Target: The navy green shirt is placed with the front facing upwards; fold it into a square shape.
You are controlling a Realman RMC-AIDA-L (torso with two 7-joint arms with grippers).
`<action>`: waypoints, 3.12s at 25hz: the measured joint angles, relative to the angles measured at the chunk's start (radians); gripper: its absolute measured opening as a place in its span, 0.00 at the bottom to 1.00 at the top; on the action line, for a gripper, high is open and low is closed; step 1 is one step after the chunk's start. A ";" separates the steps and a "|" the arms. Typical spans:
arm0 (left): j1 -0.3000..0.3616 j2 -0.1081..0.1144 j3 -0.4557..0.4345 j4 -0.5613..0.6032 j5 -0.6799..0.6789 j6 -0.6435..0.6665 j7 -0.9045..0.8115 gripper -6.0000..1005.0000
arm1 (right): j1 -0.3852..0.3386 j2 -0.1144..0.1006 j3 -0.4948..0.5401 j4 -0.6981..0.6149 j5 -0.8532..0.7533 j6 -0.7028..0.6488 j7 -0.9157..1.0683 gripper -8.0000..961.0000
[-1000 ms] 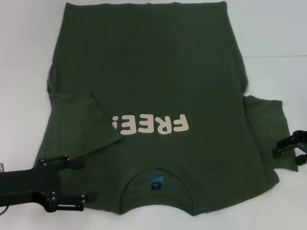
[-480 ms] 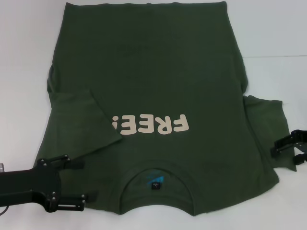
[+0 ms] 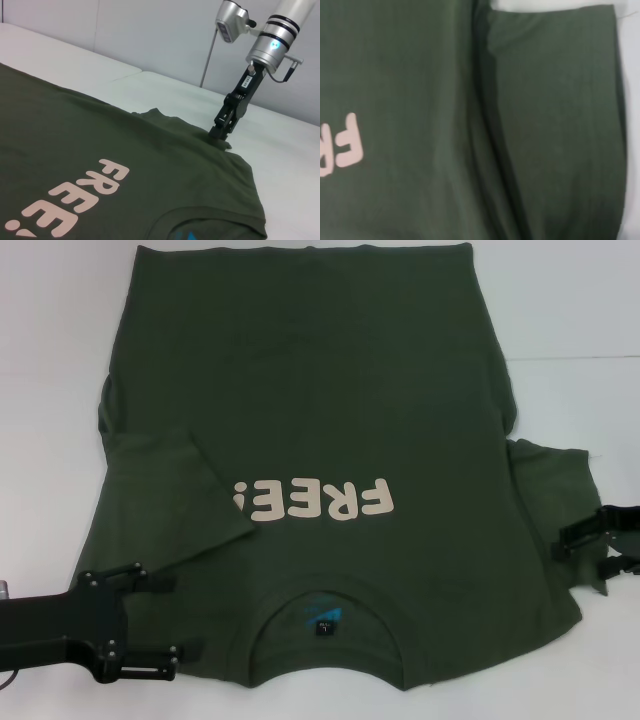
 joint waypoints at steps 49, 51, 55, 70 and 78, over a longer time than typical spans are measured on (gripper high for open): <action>-0.011 -0.002 0.000 -0.002 0.000 -0.002 -0.001 0.95 | 0.026 -0.027 -0.014 0.030 0.012 -0.014 0.024 0.14; -0.011 -0.002 0.000 -0.002 0.000 -0.002 -0.001 0.95 | 0.026 -0.028 -0.021 0.032 0.012 -0.014 0.024 0.14; -0.011 -0.002 0.000 -0.002 0.000 0.000 -0.003 0.95 | 0.026 -0.032 -0.026 0.027 0.012 -0.025 0.024 0.16; -0.014 -0.002 0.000 -0.001 0.000 0.004 -0.011 0.95 | 0.032 -0.078 -0.026 0.008 0.011 -0.107 0.007 0.60; -0.015 -0.002 0.000 -0.001 0.000 0.004 -0.011 0.94 | 0.027 -0.068 -0.026 0.008 -0.051 -0.078 0.005 0.73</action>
